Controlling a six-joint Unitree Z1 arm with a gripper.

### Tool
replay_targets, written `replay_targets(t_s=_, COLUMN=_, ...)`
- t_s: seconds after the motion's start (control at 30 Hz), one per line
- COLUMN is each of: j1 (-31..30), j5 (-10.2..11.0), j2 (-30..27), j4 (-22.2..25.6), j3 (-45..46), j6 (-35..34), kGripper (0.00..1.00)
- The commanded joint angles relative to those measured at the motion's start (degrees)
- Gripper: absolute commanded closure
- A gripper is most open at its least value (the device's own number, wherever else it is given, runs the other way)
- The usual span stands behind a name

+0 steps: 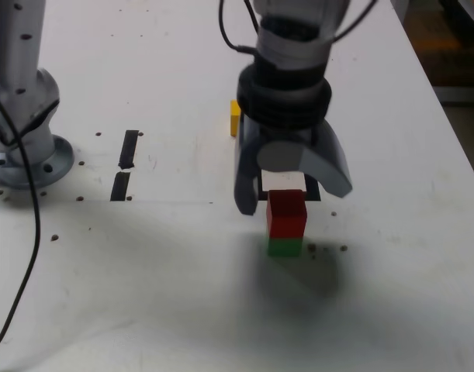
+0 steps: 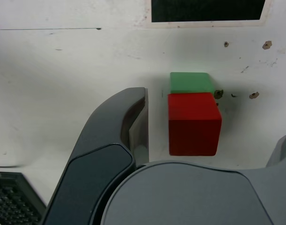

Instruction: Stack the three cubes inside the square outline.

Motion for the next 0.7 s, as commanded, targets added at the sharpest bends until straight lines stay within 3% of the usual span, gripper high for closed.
replay_targets(t_s=0.0, j1=-0.1, j5=-0.2, j2=1.0, j4=-0.7, j3=-0.2, j6=-0.1, kGripper=0.0)
replay_targets(t_s=0.33, j1=-0.1, j5=-1.0, j2=2.7, j4=-1.9, j3=0.6, j6=-0.1, kGripper=0.02)
replay_targets(t_s=0.67, j1=-0.1, j5=-3.3, j2=3.4, j4=-2.3, j3=2.5, j6=-0.1, kGripper=0.14)
